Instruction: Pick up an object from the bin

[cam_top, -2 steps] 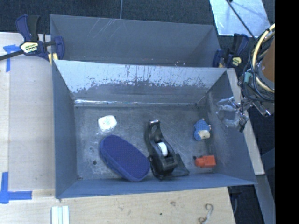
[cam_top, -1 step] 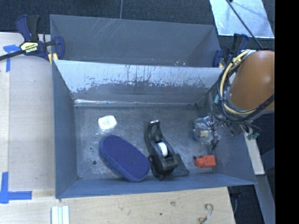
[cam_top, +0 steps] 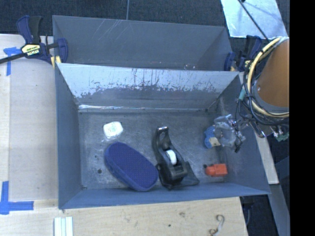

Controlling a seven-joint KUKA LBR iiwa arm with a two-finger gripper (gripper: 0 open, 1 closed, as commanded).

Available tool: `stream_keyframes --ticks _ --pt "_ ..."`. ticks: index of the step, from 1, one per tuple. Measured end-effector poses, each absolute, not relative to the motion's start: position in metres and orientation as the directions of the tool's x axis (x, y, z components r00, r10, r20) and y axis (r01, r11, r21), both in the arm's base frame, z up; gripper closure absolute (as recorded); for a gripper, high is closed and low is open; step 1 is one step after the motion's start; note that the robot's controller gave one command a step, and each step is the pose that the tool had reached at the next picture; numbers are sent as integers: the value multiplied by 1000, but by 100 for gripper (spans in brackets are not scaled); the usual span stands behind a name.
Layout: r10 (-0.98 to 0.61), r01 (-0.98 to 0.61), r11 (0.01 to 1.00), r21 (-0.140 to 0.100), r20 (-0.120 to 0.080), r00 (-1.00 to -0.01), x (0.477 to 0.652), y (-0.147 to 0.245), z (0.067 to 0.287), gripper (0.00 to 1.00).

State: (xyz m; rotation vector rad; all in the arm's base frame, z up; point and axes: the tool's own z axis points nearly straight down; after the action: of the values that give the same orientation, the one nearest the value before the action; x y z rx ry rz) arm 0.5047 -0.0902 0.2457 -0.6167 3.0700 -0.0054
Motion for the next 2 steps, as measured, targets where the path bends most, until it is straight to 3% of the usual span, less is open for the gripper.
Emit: stream_keyframes --ticks 1,2 --pt "-373 -373 928 4 4 -928 487 -67 170 100" --pt "-637 -637 771 -1 -3 -771 529 -72 126 100"
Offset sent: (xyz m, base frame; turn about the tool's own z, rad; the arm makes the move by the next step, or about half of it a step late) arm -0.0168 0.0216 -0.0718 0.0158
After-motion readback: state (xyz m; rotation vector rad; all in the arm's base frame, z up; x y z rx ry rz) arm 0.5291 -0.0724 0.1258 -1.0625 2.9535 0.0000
